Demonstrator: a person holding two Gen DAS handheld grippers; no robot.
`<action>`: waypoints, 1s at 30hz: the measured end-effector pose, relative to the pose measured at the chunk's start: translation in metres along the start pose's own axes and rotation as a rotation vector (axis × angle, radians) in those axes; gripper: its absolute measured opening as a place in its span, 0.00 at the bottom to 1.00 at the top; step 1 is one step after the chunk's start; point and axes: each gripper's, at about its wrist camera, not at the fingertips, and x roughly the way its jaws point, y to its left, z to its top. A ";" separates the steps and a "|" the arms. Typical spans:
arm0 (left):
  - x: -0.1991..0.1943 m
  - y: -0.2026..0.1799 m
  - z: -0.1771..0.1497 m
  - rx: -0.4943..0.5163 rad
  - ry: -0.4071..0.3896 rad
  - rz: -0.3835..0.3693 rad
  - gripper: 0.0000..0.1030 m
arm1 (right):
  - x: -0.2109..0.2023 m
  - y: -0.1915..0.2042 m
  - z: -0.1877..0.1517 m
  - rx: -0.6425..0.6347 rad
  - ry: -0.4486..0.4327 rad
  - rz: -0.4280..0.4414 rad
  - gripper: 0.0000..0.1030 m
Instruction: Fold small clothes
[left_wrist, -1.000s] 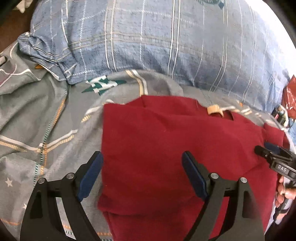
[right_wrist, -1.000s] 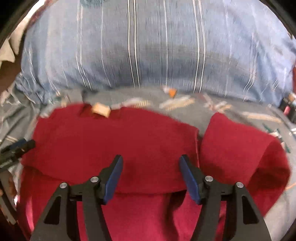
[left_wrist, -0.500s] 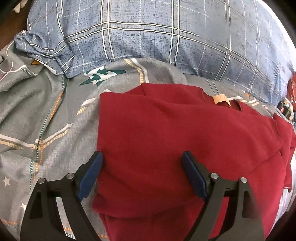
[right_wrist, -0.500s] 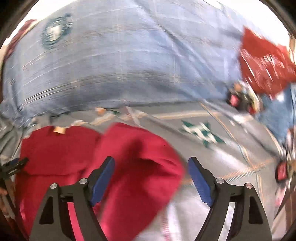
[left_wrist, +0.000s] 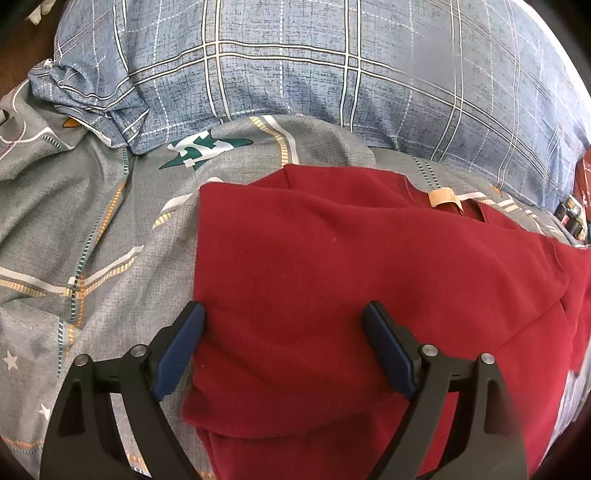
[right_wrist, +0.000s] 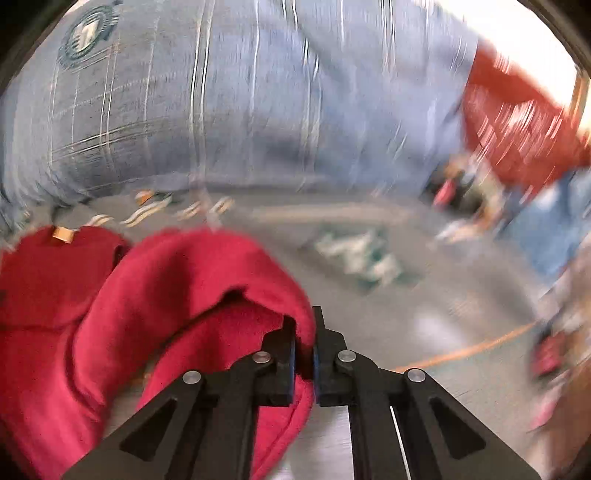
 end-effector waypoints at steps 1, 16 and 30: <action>0.000 0.000 0.000 -0.001 -0.001 0.000 0.86 | -0.012 -0.006 0.005 -0.017 -0.039 -0.063 0.06; -0.011 0.010 0.003 -0.046 -0.014 -0.027 0.86 | -0.056 -0.015 0.010 0.058 -0.131 -0.021 0.07; -0.022 0.033 0.010 -0.128 -0.054 -0.036 0.86 | -0.096 0.217 0.020 -0.238 -0.156 0.588 0.22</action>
